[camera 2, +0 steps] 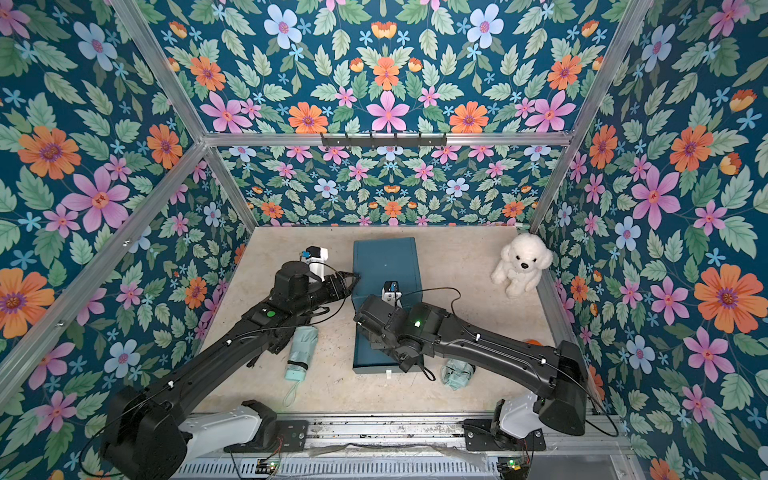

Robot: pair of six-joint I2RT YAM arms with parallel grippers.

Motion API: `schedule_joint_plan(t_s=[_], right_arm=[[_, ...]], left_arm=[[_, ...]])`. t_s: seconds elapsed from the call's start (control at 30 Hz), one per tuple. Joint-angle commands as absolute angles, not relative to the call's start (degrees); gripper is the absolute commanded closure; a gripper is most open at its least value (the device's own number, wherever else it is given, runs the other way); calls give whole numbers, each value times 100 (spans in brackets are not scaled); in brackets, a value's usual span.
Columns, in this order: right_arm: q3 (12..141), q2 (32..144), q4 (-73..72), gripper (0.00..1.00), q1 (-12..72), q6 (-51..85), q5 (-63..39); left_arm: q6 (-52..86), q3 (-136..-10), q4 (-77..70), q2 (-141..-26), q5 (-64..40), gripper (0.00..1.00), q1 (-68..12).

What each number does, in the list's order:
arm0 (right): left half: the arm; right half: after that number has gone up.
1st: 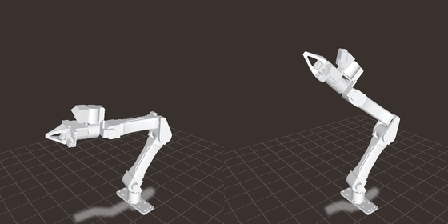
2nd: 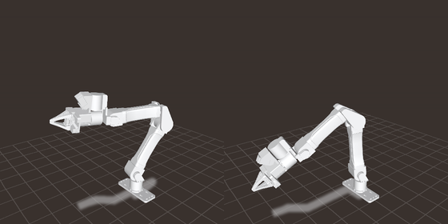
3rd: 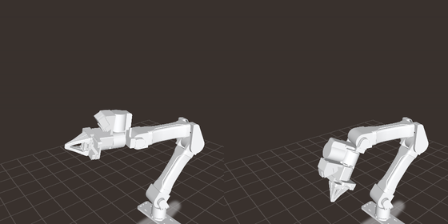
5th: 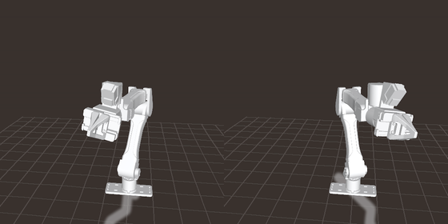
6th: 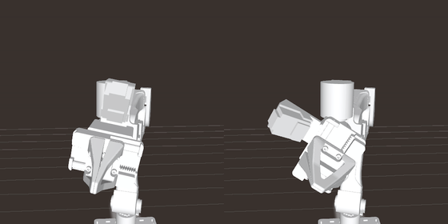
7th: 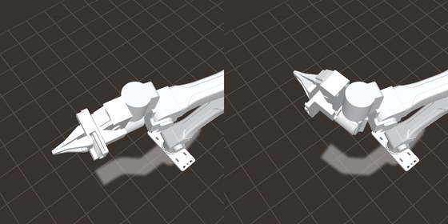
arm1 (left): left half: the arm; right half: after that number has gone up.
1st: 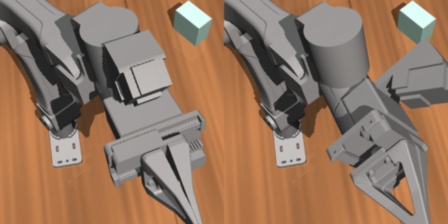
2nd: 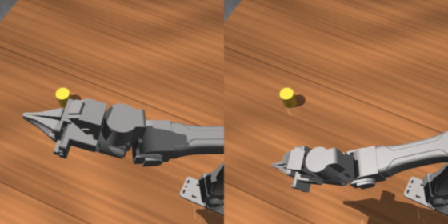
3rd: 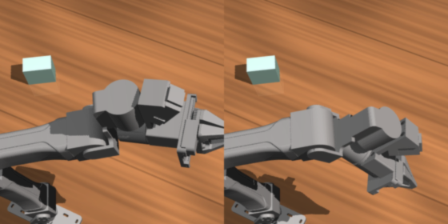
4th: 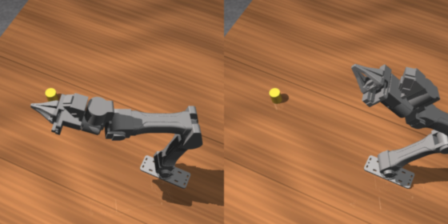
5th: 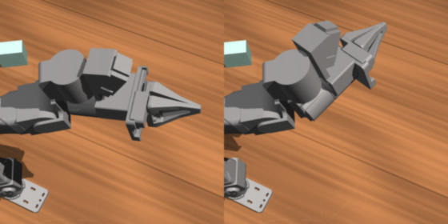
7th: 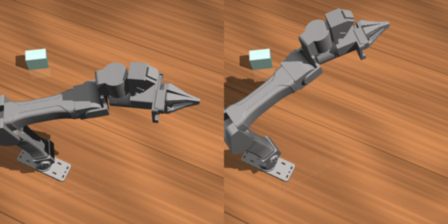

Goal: Place the umbrella in the drawer by color
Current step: Place the umbrella in the drawer.

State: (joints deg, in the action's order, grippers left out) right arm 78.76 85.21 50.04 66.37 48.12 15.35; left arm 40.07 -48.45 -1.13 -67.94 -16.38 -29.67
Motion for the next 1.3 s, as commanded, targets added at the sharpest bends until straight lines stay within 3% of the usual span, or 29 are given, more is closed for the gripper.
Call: schedule_joint_plan(t_s=[0.0,0.8,1.27], right_arm=[[7799,8569,4871,100,6438,4697,1256],[7651,9381,3513,100,6000,5546,1258],[6785,9098,2476,100,6038,6565,1277]], left_arm=[[3934,-4825,-149,-6792,-1694,30,-2962],[3932,-4712,-202,-6864,-1889,31,-2962],[3988,-4576,-301,-6847,-1934,32,-2962]])
